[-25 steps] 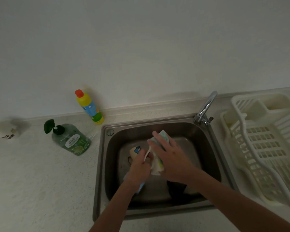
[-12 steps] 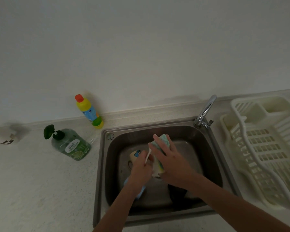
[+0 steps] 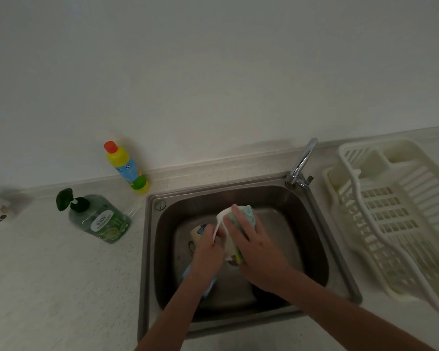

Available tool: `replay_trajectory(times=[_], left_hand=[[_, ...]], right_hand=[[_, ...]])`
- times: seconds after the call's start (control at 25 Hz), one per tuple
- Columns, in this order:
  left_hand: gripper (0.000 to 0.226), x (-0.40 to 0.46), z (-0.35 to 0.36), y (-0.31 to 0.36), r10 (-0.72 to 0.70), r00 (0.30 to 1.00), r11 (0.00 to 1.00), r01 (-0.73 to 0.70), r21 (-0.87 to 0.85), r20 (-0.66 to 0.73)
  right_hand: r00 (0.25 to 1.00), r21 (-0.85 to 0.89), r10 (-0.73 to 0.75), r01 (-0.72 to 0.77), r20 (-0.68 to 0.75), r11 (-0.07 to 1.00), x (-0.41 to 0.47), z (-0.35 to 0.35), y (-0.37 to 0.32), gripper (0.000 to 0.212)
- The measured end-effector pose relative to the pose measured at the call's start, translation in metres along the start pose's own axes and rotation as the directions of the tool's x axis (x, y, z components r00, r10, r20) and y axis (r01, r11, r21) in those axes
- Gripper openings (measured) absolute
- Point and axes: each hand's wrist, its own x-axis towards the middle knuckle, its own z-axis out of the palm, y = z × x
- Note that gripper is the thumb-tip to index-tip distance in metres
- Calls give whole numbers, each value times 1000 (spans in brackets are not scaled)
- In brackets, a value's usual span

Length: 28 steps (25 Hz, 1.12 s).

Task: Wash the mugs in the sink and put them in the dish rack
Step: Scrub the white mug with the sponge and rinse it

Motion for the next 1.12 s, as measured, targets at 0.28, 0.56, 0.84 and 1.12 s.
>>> replay_trajectory(times=[0.28, 0.56, 0.84, 1.12], left_hand=[[33, -8, -12, -13, -85, 980, 946, 137, -294, 181], [29, -8, -9, -7, -121, 991, 956, 132, -263, 56], [26, -9, -11, -12, -134, 975, 965, 169, -199, 179], [26, -3, 5, -4, -162, 986, 952, 145, -270, -38]], right_hand=[[960, 436, 183, -261, 212, 861, 16, -10, 19, 118], [997, 158, 83, -82, 0, 984, -1, 17, -4, 86], [966, 380, 139, -215, 218, 900, 12, -11, 23, 120], [982, 352, 121, -165, 144, 921, 2, 2, 26, 103]])
